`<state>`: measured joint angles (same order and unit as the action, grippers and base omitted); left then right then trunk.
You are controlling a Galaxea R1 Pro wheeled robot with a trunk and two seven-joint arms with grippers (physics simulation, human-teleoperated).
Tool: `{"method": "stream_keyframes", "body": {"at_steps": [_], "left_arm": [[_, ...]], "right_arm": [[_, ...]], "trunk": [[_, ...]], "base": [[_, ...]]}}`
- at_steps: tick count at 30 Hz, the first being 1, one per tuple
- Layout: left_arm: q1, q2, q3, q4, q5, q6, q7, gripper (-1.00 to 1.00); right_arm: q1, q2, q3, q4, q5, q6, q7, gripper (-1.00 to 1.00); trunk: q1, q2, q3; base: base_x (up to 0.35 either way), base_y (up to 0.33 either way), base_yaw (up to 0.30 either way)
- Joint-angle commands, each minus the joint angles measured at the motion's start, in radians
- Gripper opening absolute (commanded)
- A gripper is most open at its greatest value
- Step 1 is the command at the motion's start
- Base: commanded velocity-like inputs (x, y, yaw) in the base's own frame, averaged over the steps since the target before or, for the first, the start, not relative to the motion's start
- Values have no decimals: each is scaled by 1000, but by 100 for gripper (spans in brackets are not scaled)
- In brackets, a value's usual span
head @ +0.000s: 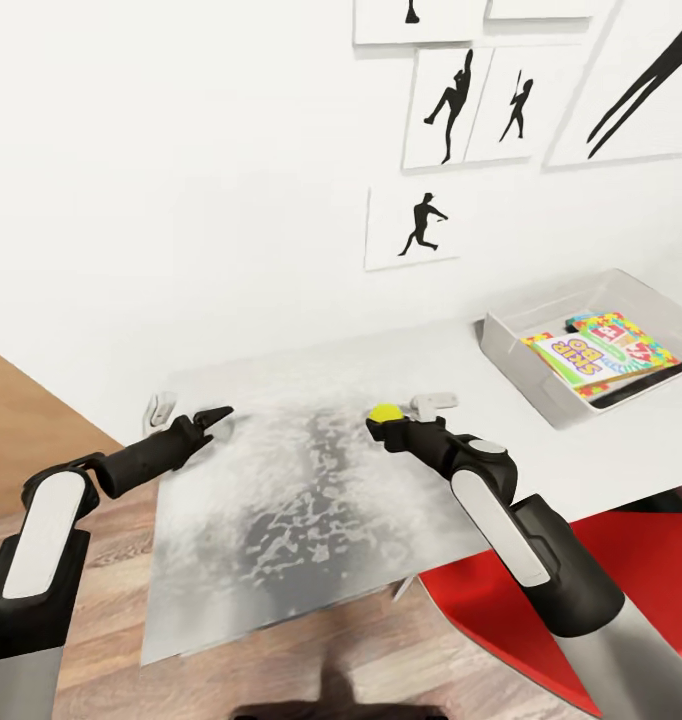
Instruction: Put all the toys in the child's room - the three board games (two on the bed and one on the table), the two jigsaw puzzles on the table, and the tennis ball on the table - inside the toy box on the table in the child's room.
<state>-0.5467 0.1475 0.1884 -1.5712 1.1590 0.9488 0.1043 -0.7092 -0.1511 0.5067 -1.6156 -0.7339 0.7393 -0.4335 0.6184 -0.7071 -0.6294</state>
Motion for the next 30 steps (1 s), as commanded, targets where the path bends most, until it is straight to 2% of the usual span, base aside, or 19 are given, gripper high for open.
{"method": "stream_keyframes", "body": {"at_steps": [1, 25, 29, 30], "left_arm": [[0, 0, -1, 1, 11, -9, 12, 100], [23, 2, -2, 4, 17, -42, 10, 100], [23, 0, -8, 19, 11, -42, 19, 100], [28, -1, -18, 22, 11, -44, 19, 100]], "right_arm": [[-1, -1, 2, -1, -12, 0, -12, -100], [-9, -14, -4, -1, -11, 1, -11, -100], [-10, -15, -5, -1, -11, 4, -11, -100], [-11, -15, -5, -1, -11, 5, -11, -100]], "trunk": [[0, -1, 1], [0, -1, 40], [0, -1, 46], [0, -1, 48]], "base": [[-2, -2, 0], [0, 0, 0], [0, 0, 0], [0, 0, 0]]}}
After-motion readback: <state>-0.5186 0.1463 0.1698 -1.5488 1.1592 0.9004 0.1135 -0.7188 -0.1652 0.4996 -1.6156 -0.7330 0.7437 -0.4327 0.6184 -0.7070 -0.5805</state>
